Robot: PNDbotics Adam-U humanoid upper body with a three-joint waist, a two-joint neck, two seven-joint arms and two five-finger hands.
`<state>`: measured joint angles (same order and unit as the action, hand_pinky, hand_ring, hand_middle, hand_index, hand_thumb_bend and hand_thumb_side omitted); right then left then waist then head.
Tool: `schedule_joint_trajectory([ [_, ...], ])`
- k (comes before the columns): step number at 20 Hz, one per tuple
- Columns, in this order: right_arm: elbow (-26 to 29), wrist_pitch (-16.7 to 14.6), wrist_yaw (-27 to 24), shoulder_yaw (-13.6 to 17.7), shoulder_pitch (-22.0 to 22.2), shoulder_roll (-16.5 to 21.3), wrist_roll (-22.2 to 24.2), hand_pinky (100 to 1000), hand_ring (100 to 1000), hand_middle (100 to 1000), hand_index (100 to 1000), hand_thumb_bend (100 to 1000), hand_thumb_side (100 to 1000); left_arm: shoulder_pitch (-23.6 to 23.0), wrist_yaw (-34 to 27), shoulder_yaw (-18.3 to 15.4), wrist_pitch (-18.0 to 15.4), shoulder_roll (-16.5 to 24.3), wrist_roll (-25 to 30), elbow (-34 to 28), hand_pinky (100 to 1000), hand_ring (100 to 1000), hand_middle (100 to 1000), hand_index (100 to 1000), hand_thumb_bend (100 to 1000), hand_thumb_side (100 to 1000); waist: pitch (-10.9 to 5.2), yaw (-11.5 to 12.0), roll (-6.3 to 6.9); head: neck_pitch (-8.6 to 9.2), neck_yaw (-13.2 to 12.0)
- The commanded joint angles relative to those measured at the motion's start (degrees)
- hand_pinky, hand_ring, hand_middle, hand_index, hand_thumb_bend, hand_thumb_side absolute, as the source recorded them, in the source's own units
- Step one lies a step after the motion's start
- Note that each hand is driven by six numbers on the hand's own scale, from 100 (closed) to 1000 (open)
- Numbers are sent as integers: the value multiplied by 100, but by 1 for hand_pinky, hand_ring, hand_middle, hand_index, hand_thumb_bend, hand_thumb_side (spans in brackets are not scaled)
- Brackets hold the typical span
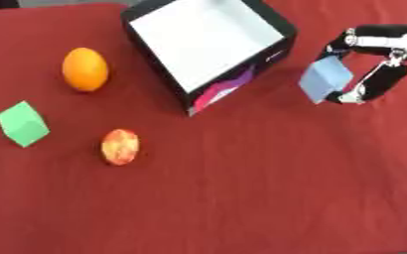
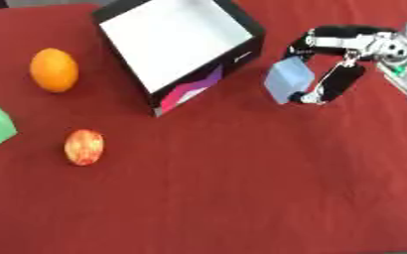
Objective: Pick up objects on the table and place them in the box.
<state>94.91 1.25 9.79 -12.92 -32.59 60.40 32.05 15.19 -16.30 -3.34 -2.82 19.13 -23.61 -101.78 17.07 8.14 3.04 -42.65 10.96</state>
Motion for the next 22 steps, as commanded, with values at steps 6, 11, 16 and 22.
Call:
schedule_joint_trajectory([
  [6, -111, 117, 25, -213, -2063, -294, 565, 825, 660, 450, 541, 239, 107, 29, 43, -46, -30, 292, -13, -150, 844, 712, 733, 857, 290, 660, -294, 65, -131, -73, 117],
  [11, -1401, -35, 888, -487, -3559, -1527, 787, 821, 664, 452, 548, 247, 110, 58, 39, -52, -40, 374, -18, -183, 844, 712, 732, 856, 292, 655, -315, 269, -196, -53, 321],
  [16, -2595, -474, 1820, -371, -4290, -2335, 608, 821, 662, 455, 550, 244, 111, 205, 29, -40, -40, 405, -30, -222, 845, 715, 735, 858, 297, 653, -179, 562, -356, 105, 517],
  [22, -3519, -1019, 2796, -468, -4357, -2761, 540, 813, 667, 464, 552, 222, 105, 516, 160, -156, -121, 436, -329, -368, 857, 751, 751, 859, 324, 619, 41, 1024, -527, 370, 825],
])
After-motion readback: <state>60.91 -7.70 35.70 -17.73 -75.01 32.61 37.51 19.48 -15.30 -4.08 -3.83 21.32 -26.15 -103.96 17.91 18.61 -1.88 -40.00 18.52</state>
